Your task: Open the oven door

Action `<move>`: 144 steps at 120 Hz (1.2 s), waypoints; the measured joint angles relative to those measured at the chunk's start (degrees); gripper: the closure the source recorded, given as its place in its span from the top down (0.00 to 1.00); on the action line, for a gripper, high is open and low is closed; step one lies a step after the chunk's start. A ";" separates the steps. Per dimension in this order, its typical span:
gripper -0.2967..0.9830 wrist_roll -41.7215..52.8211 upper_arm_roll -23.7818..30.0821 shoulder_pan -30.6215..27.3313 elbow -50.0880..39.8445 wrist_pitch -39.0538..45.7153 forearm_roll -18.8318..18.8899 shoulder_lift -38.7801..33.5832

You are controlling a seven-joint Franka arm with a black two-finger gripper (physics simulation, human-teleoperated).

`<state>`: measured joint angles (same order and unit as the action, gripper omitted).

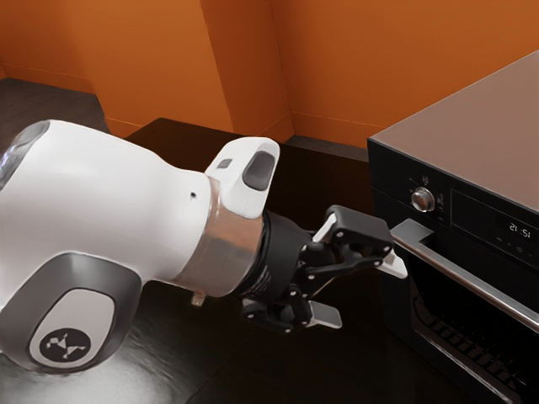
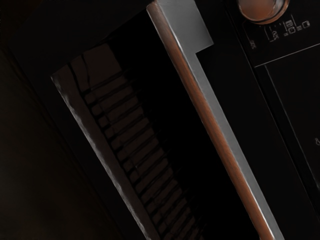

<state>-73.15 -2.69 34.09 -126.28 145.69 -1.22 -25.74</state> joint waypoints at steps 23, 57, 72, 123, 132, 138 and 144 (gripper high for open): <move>0.77 -6.13 -0.26 -0.24 2.61 0.07 0.07 3.14; 0.77 -11.36 -0.47 -0.36 6.06 0.10 0.21 7.73; 0.77 -12.87 -0.47 -0.42 6.34 0.11 0.19 8.32; 0.77 -14.42 -0.50 -0.50 7.63 0.11 0.10 11.86; 0.77 -14.58 -1.13 -0.89 7.40 0.09 -0.08 12.50; 0.77 -14.68 -1.34 -1.01 7.31 0.08 -0.28 12.92; 0.77 -14.76 -1.45 -1.03 7.16 0.08 -0.42 13.12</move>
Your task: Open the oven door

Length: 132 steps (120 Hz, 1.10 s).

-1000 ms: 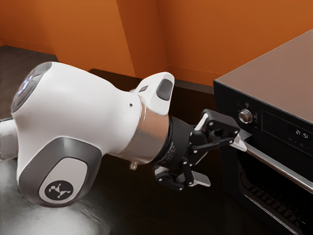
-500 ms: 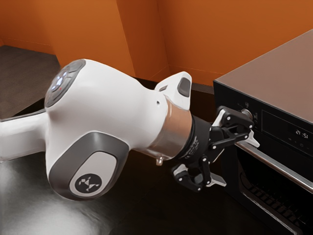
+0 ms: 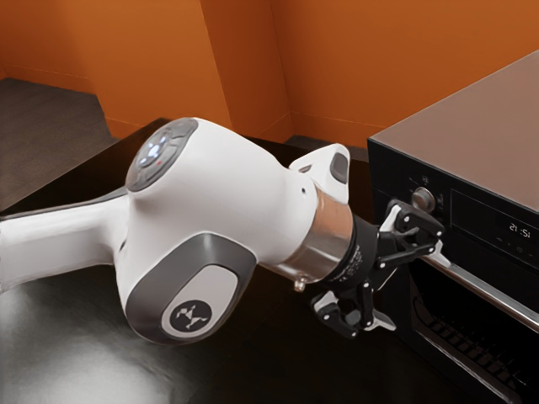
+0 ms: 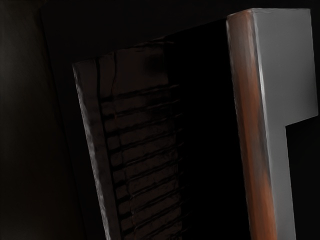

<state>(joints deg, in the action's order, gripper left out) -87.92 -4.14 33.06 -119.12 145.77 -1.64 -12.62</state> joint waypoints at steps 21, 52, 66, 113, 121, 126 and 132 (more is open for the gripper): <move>0.76 -0.27 -0.18 0.12 -0.07 0.08 0.25 0.93; 0.77 -0.49 -0.32 -2.20 -6.04 -0.02 1.15 -4.75; 0.76 -0.51 -0.13 -3.89 -12.33 0.10 2.47 -10.89; 0.77 6.82 9.19 -39.15 5.98 -32.29 -2.29 -21.58; 0.77 8.80 7.92 -41.15 8.63 -42.19 -2.29 -18.76; 0.77 9.93 7.63 -41.76 9.26 -46.93 -2.29 -17.61; 0.77 11.18 7.51 -41.88 9.56 -51.50 -2.30 -16.97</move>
<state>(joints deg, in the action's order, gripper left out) -76.73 3.37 -8.82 -109.56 94.27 -3.94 -29.59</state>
